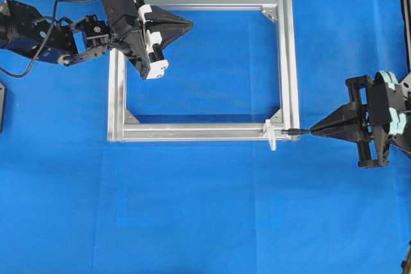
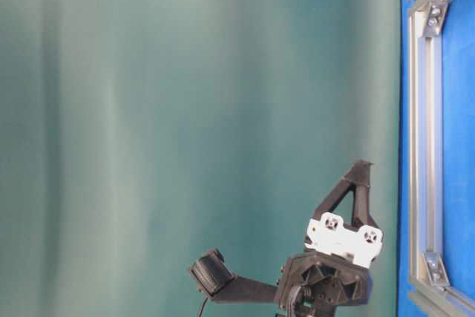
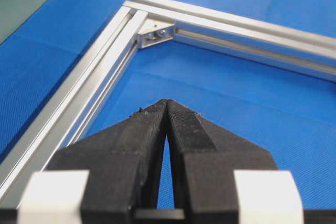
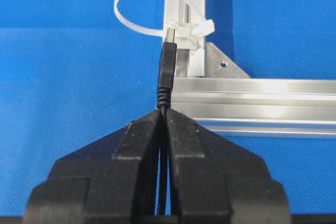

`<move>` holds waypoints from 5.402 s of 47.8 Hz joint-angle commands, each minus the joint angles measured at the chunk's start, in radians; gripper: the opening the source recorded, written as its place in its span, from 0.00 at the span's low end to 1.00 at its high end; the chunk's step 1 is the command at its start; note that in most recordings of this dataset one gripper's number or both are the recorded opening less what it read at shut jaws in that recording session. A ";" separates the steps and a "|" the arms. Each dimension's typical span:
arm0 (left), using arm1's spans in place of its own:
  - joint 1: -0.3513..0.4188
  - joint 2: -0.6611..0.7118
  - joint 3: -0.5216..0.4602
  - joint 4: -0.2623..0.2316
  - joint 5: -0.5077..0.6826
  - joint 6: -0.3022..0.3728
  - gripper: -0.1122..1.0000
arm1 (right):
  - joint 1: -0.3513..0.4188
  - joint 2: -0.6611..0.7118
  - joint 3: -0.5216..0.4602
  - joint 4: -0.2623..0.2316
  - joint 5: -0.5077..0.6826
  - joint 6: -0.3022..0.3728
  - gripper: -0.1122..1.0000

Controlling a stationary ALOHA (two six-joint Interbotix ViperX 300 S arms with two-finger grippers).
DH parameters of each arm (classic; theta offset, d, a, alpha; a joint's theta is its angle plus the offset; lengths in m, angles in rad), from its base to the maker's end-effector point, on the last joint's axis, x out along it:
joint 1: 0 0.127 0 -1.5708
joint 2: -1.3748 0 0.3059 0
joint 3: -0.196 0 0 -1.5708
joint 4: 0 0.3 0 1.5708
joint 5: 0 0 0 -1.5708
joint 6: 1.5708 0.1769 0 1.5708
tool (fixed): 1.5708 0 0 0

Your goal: Insert the wire through the string loop located on the right side.

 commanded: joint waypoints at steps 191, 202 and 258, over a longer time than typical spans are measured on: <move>-0.426 -0.032 -0.005 0.005 -0.005 -0.011 0.10 | -0.002 0.348 -0.212 0.002 -0.189 -0.002 0.07; -0.448 -0.028 -0.020 0.002 -0.005 -0.021 0.10 | -0.002 0.347 -0.213 0.002 -0.187 -0.002 0.07; -0.377 0.149 -0.442 0.002 0.374 -0.018 0.20 | 0.000 0.348 -0.212 0.002 -0.190 -0.005 0.07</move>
